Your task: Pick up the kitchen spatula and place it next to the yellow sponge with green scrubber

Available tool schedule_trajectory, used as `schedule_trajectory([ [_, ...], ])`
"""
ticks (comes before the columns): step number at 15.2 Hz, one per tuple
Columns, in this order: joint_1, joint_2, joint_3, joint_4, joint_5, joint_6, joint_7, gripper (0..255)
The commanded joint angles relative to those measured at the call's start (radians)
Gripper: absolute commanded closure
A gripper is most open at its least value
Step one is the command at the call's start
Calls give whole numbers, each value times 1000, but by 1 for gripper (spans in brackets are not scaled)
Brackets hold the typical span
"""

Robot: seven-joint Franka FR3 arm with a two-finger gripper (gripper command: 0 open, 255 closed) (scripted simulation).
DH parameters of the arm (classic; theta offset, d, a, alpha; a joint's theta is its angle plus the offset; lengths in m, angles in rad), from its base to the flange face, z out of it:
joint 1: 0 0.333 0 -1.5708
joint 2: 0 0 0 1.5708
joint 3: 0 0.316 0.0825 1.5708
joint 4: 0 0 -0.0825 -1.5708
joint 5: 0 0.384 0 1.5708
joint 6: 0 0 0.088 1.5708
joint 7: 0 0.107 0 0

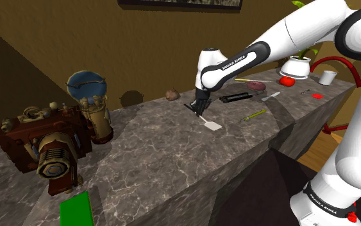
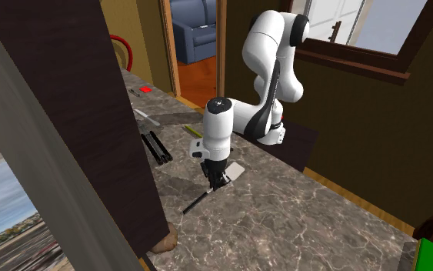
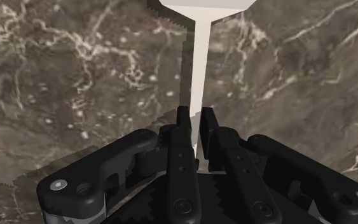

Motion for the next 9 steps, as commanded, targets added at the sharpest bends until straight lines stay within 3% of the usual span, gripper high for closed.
schedule_trajectory([
  [1, 0, 0, 0, 0, 0, 0, 0, 255],
  [9, -1, -43, 2, 30, 8, -73, -6, 255],
])
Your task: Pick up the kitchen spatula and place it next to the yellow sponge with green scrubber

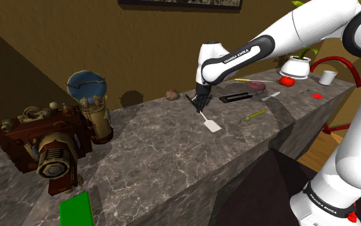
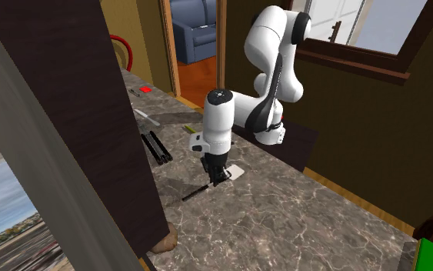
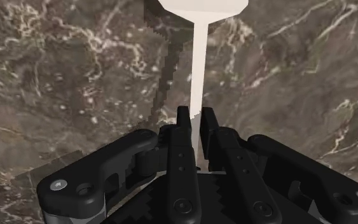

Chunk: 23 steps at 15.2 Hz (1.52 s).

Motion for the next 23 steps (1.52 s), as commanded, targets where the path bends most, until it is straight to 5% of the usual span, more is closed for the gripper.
schedule_trajectory([
  [1, -1, -11, 0, 14, 3, -25, -4, 255],
  [12, -3, -71, 1, 92, 13, -162, -13, 255],
  [23, 127, -155, 121, -12, 5, -148, 243, 255],
])
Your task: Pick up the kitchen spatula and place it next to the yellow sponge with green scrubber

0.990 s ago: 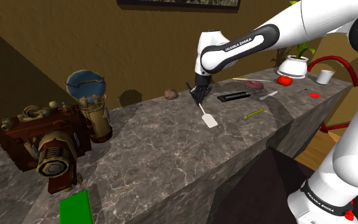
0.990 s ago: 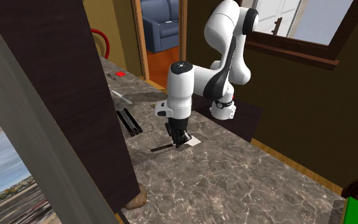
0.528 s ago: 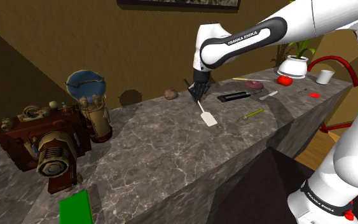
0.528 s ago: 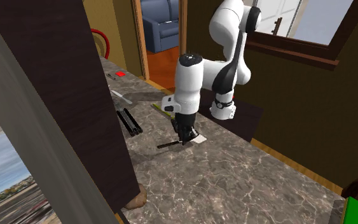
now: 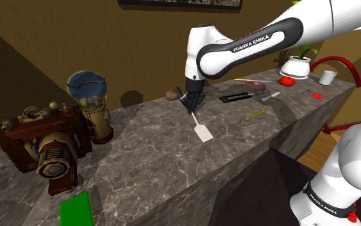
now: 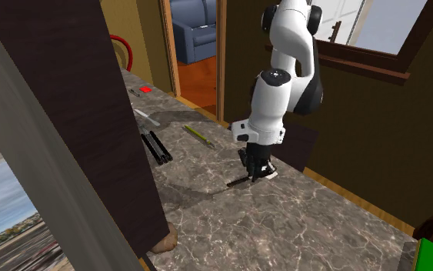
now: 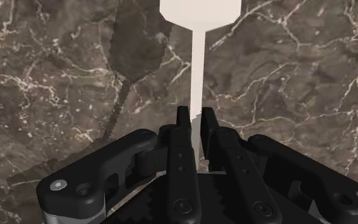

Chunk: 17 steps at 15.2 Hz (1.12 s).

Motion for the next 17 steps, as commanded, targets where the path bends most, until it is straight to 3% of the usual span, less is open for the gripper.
schedule_trajectory([
  [1, 23, -6, 23, -7, -2, 0, 48, 255],
  [9, 119, 10, 120, 14, -20, -13, 250, 255],
  [17, 222, 91, 210, 109, -70, -46, 463, 255],
])
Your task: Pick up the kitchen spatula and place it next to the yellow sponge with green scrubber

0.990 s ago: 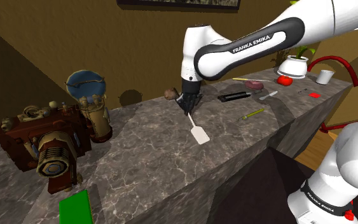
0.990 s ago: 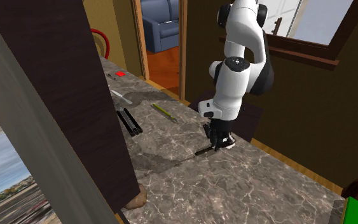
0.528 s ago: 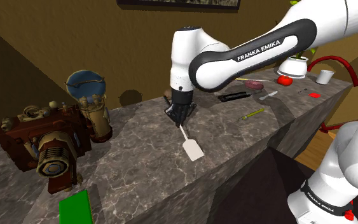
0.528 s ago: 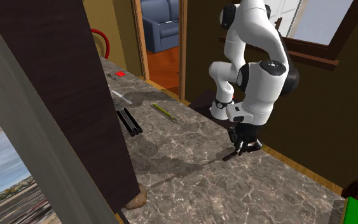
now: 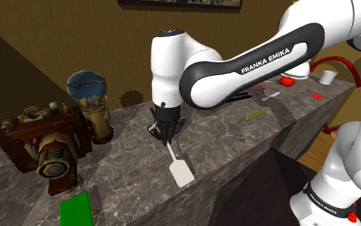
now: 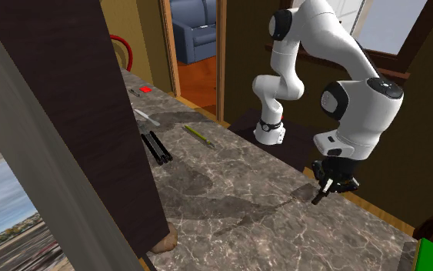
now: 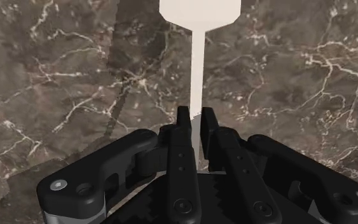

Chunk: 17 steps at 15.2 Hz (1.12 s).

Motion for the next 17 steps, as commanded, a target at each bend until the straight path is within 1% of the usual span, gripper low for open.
schedule_trajectory([
  [1, 27, 29, 20, 36, -17, -14, 55, 255],
  [6, 107, 118, 61, 143, -70, -52, 190, 255],
  [17, 116, 177, 48, 64, -112, 77, 223, 255],
])
